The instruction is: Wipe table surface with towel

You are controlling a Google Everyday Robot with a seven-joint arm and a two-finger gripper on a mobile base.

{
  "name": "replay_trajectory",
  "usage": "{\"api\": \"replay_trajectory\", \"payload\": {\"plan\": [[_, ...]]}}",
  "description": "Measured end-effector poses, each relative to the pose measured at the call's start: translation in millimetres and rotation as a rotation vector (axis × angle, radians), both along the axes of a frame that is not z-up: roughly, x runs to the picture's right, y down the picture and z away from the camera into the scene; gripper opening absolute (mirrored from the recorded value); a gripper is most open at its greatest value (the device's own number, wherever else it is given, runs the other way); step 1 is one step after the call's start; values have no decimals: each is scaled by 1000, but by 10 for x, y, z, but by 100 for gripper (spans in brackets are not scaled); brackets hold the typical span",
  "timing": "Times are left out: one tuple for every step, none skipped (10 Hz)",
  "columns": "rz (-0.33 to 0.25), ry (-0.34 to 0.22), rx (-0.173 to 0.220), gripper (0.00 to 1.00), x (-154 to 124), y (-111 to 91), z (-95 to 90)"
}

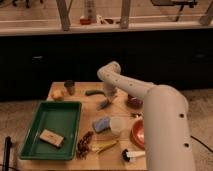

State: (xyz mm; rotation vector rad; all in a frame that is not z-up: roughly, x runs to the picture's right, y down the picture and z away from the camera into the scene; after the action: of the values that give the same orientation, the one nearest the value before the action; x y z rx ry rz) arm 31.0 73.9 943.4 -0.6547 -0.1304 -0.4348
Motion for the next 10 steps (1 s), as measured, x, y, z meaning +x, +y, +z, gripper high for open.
{"api": "replay_trajectory", "payload": {"plan": [[-20, -20, -7, 0, -167, 16, 23], [-40, -41, -19, 0, -299, 74, 34], [-59, -61, -29, 0, -398, 123, 33], [-85, -84, -46, 0, -493, 240, 7], [-105, -101, -58, 0, -530, 334, -45], [-119, -109, -67, 0, -532, 411, -98], [-127, -111, -74, 0, -519, 482, -163], [-134, -104, -75, 0, -444, 538, -232], [-132, -90, -72, 0, -333, 545, -271], [-127, -75, -70, 0, -247, 531, -285]]}}
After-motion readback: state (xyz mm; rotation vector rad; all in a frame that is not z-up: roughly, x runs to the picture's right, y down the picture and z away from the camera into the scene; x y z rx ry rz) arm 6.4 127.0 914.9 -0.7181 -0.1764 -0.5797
